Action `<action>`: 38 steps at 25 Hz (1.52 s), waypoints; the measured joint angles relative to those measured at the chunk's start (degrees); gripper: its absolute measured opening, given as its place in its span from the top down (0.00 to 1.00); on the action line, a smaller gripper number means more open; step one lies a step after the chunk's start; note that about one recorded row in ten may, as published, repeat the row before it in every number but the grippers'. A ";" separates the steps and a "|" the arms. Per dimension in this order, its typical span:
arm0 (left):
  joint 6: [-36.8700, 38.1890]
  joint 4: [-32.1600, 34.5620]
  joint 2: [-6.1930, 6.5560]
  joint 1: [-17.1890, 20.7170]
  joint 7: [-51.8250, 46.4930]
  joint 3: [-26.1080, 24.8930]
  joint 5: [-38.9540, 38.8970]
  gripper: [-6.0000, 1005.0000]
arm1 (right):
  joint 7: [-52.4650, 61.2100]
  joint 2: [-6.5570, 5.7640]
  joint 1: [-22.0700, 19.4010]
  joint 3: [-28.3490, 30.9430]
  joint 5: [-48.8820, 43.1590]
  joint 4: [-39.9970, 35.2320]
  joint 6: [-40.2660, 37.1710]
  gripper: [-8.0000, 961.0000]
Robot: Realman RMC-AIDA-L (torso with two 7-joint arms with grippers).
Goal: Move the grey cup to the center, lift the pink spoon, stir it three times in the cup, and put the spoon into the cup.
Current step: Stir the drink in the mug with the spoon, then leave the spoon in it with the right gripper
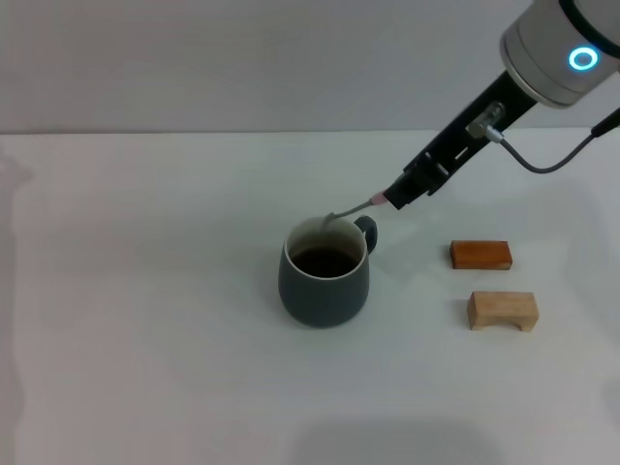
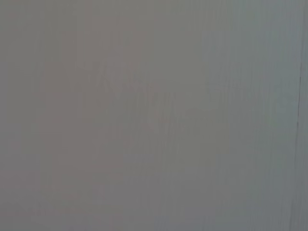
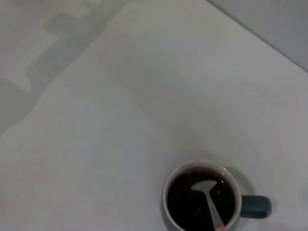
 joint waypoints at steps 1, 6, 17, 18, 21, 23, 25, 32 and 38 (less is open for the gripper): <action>0.02 0.00 0.00 -0.01 0.00 0.00 0.00 1.00 | -0.15 -0.02 -0.26 -0.19 -0.25 0.00 0.14 0.83; 0.26 0.14 -0.12 -0.09 0.00 0.00 0.00 1.00 | -0.74 -0.03 -0.82 -1.27 -0.88 -0.15 0.18 0.83; 0.25 0.18 -0.52 -0.22 0.34 0.14 0.00 1.00 | -5.01 0.57 -0.29 -1.62 -1.29 -7.64 -3.93 0.83; 0.22 0.18 -0.53 -0.23 0.49 0.14 0.00 1.00 | -5.55 0.66 -0.07 -1.65 -1.60 -8.55 -4.56 0.83; 0.21 0.18 -0.53 -0.23 0.59 0.10 0.00 1.00 | -6.97 0.92 0.77 -1.85 -2.75 -10.98 -6.18 0.83; 0.23 0.18 -0.53 -0.23 0.60 0.17 0.00 1.00 | -7.83 1.13 1.38 -2.00 -2.94 -12.82 -7.09 0.83; 0.23 0.17 -0.53 -0.23 0.61 0.23 0.00 1.00 | -8.59 1.42 1.90 -2.09 -3.00 -14.50 -7.90 0.83; 0.35 0.17 -0.53 -0.23 0.62 0.50 0.00 1.00 | -10.03 2.09 3.58 -2.90 -3.14 -19.67 -10.55 0.83; 0.45 0.11 -0.50 -0.23 0.62 0.34 0.00 1.00 | -10.49 2.53 4.65 -3.63 -3.12 -21.33 -10.94 0.83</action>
